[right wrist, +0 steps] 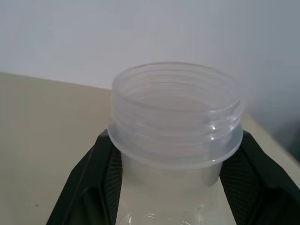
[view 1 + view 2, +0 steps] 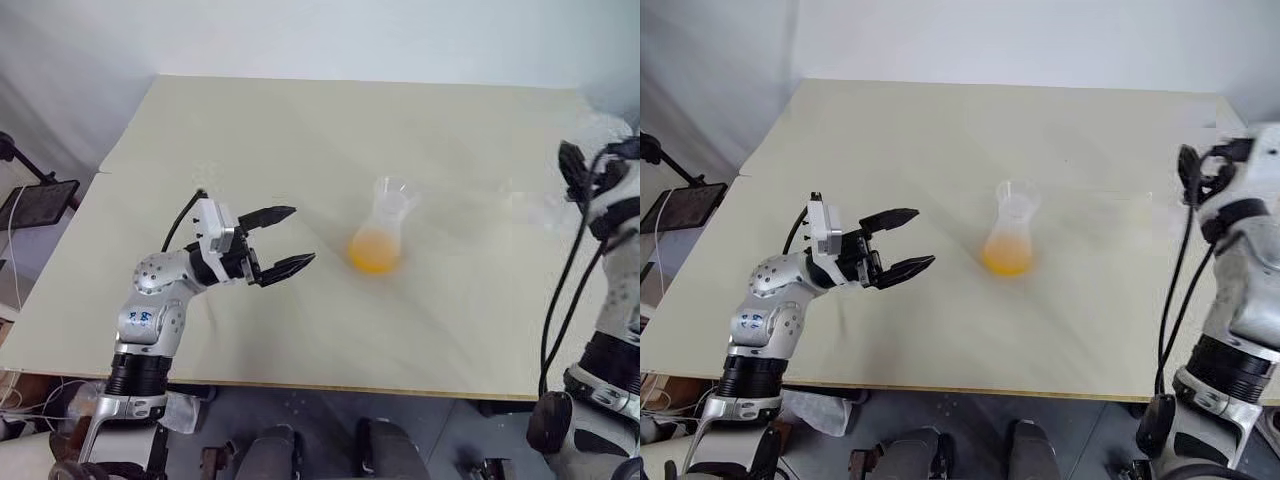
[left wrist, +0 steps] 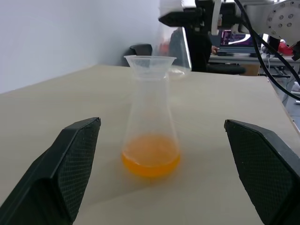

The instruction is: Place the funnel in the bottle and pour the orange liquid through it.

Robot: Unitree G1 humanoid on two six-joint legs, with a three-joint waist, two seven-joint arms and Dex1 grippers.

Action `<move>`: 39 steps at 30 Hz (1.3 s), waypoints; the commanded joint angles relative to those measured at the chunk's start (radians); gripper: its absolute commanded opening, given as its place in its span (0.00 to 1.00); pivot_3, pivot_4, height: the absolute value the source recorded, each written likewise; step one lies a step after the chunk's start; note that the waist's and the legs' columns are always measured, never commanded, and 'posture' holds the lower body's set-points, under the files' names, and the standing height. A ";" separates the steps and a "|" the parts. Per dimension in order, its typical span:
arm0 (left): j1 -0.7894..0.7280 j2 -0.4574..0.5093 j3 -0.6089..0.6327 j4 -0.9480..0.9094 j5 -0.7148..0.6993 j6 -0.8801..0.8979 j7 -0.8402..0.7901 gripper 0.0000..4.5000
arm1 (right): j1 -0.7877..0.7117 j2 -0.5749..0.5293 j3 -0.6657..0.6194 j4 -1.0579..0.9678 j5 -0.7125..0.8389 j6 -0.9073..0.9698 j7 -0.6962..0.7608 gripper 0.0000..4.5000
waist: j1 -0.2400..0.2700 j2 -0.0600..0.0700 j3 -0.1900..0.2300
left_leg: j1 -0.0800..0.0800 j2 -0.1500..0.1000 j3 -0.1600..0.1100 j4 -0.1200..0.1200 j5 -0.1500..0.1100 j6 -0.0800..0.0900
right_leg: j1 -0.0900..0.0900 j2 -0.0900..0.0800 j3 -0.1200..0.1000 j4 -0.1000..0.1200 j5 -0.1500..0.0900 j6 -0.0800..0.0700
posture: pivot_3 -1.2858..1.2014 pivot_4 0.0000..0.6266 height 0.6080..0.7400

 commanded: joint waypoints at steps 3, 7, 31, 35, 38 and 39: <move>-0.036 -0.005 -0.006 0.013 0.002 -0.017 -0.022 1.00 | 0.012 -0.060 -0.047 0.155 0.064 -0.092 0.013 0.54 | -0.003 0.000 0.000 | 0.000 0.000 0.002 -0.001 0.000 0.000 | -0.001 0.001 0.000 0.000 0.000 0.000 | 0.52 0.24 1.00; -0.037 -0.007 -0.005 0.015 0.002 -0.016 -0.022 1.00 | 0.004 -0.097 -0.036 0.285 0.088 -0.155 0.037 0.54 | -0.006 0.000 0.000 | 0.001 0.001 0.004 -0.002 0.000 0.000 | -0.002 0.000 0.000 0.000 0.000 0.000 | 0.52 0.24 1.00; -0.009 0.009 0.007 -0.002 -0.002 -0.009 -0.018 1.00 | 0.161 -0.253 -0.029 0.317 0.239 -0.279 0.207 0.99 | 0.002 0.000 0.000 | 0.000 0.001 0.002 0.000 0.000 0.001 | -0.001 -0.001 0.001 -0.001 0.000 0.000 | 0.52 0.24 1.00; 0.009 0.032 0.024 -0.004 -0.002 -0.009 -0.020 1.00 | 0.307 -0.293 -0.072 0.253 0.278 -0.335 0.320 0.99 | 0.004 0.000 0.000 | 0.000 0.001 0.001 -0.001 0.000 0.001 | 0.000 -0.001 0.001 -0.001 0.000 0.000 | 0.52 0.24 1.00; 0.027 0.047 0.036 -0.006 -0.005 -0.007 -0.021 1.00 | 0.384 -0.305 -0.123 0.218 0.322 -0.323 0.366 0.99 | 0.004 0.000 0.000 | 0.001 0.001 0.002 -0.001 0.000 0.001 | 0.000 -0.001 0.001 -0.002 0.000 0.000 | 0.52 0.24 1.00; 0.034 0.054 0.041 -0.007 -0.006 -0.005 -0.021 1.00 | 0.414 -0.306 -0.133 0.201 0.338 -0.329 0.401 0.99 | 0.004 0.000 0.000 | 0.001 0.001 0.003 -0.001 0.000 0.001 | 0.000 -0.002 0.001 -0.002 0.000 0.000 | 0.52 0.24 1.00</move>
